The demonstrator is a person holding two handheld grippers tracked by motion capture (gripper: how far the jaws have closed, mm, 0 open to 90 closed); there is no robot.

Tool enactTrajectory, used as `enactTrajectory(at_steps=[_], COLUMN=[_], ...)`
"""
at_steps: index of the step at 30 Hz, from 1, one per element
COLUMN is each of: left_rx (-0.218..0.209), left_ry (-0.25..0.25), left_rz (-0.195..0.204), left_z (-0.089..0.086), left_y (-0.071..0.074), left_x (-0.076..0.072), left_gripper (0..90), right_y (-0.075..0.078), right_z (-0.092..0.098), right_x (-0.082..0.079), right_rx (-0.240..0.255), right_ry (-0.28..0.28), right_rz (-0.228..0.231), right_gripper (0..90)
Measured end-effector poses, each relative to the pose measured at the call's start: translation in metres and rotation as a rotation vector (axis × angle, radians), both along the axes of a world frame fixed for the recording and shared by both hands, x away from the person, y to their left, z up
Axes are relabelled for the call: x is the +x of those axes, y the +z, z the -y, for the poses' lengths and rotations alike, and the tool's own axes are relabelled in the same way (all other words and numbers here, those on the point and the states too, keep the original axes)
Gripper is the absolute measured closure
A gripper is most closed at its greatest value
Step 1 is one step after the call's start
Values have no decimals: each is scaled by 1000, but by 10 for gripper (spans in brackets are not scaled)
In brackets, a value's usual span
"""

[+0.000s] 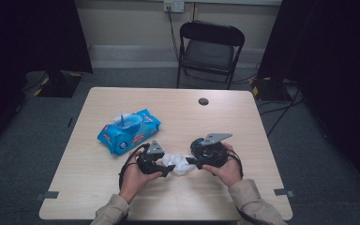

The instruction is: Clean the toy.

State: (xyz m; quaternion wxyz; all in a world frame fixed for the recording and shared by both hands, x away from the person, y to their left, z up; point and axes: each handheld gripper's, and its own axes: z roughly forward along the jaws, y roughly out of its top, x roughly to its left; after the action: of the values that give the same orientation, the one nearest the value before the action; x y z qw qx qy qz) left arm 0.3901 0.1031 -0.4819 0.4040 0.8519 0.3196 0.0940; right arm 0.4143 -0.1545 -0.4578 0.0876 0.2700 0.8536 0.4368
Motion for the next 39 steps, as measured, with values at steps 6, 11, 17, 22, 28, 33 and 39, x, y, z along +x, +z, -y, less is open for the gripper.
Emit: enactTrajectory(at_steps=[6, 11, 17, 22, 28, 33, 39], left_rx=[-1, -1, 0, -8, 0, 10, 24], left_ry=[-19, -19, -27, -28, -31, -35, -39], left_rz=[-18, -33, -43, -38, -25, -12, 3], left_z=[11, 15, 18, 18, 19, 18, 18], left_y=[-5, -11, -16, -17, -18, -18, -18], left_x=[3, 7, 7, 8, 7, 7, 6], left_gripper=[301, 317, 317, 320, 326, 349, 370], right_y=[2, -13, -27, -34, -39, -43, -45], right_z=[25, 21, 16, 12, 8, 3, 0], right_x=[12, 22, 31, 35, 39, 38, 34], right_rx=[-75, -109, -99, -114, -123, -137, -136], right_ry=[-162, -212, -226, -225, -225, -234, -254], right_rz=[5, -8, -52, -74, -81, -50, -20], right_gripper=[237, 179, 189, 190, 190, 200, 201])
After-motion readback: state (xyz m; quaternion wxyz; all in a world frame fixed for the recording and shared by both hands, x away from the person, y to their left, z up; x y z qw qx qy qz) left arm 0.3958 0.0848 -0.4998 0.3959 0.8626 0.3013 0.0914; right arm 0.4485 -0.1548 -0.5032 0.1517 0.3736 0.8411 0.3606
